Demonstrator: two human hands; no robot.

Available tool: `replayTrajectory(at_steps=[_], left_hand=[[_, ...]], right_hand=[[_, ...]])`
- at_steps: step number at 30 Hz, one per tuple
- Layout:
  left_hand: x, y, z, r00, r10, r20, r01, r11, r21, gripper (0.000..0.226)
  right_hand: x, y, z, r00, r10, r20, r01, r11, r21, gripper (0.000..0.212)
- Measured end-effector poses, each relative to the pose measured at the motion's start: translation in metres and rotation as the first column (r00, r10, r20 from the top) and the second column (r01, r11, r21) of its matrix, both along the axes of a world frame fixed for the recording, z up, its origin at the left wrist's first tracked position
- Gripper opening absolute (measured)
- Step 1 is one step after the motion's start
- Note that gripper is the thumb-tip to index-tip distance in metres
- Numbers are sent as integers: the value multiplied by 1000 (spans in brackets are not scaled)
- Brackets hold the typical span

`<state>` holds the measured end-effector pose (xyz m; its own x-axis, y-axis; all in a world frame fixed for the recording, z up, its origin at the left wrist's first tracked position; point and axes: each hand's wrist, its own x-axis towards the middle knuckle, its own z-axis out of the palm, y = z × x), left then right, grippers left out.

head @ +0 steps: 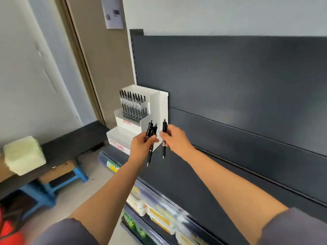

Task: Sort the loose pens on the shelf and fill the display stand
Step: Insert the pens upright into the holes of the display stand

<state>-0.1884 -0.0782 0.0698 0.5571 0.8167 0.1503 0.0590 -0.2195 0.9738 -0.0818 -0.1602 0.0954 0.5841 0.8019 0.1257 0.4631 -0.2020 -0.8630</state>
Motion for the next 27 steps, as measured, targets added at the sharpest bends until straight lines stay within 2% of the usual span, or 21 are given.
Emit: replayTrajectory(at_steps=[3,7,13,21,27], left_hand=[[-24,52,3,999,52,15,-52,999,-7,11],[-39,103,3,997,56,62,-50,994,-101,7],[-40,145,-9,996,93,4,-92,991,-98,11],[-19,181,-22,993,102,-51,-105,992,-72,10],[2,202,-26,997,70,-44,-72,996,-57,4]], right_hand=[[-18,51,9,996,-22,81,21,1000,4,16],[-20,96,15,997,-62,51,60,997,45,27],[-13,147,3,999,-37,15,35,996,77,10],[11,192,-17,950,105,293,-109,994,-3,6],[27,207,-22,917,212,337,-199,977,-74,7]])
